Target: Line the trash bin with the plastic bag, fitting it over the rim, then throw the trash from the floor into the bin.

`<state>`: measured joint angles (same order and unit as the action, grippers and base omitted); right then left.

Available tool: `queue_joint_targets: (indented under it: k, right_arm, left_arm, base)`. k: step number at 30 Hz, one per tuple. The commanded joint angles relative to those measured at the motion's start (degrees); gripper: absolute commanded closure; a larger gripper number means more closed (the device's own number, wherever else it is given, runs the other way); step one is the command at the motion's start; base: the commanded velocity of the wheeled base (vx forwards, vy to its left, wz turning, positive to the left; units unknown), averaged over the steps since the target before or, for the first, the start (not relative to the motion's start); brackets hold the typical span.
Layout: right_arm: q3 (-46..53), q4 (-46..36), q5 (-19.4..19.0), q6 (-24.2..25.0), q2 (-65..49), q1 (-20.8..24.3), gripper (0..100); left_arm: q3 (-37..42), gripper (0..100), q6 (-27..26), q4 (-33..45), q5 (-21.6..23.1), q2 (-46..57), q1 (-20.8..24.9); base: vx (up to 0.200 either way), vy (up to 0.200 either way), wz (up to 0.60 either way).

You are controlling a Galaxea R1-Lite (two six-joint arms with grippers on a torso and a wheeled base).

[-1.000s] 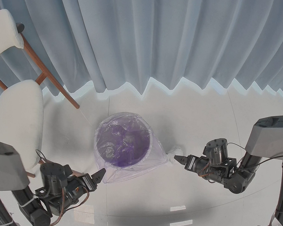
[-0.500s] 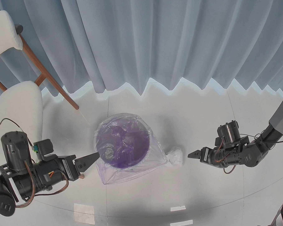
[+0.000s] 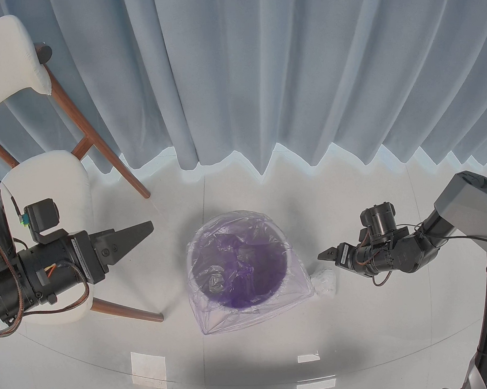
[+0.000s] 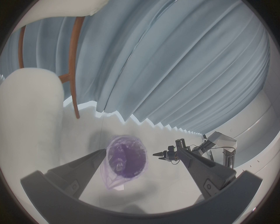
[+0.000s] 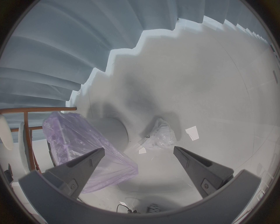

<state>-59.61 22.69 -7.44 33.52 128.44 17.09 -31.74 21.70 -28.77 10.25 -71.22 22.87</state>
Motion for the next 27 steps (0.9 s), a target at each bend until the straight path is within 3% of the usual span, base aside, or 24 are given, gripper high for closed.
queue_joint_targets:
  k: [1, 11, 16, 24, 27]
  right_arm:
    - [-1.21, -0.10, 0.05, 0.14, 2.96, -0.22, 0]
    - [-9.38, -0.71, 3.66, -0.39, 9.55, -0.30, 0]
    - [-15.45, -2.30, 4.98, -0.57, 13.77, -0.30, 0]
    - [-25.82, -5.64, 5.85, -1.09, 19.74, -1.18, 0]
    - [-31.97, -8.27, 6.21, -4.52, 23.52, -2.33, 0]
  left_arm:
    - [0.37, 0, 0.54, 2.23, 1.53, 1.96, -1.34]
    - [0.81, 0, -0.69, 2.93, 1.09, 1.87, -1.34]
    - [0.54, 0, -6.67, 2.58, -1.64, 0.82, -2.39]
    - [0.19, 0, -7.02, 2.49, -2.34, 0.55, -3.18]
    - [0.10, 0, -7.02, 2.49, -2.34, 0.47, -4.24]
  base:
    - [-0.200, 0.000, 0.00]
    - [-0.200, 0.000, 0.00]
    - [0.000, 0.000, 0.00]
    - [0.000, 0.000, 0.00]
    - [0.000, 0.000, 0.00]
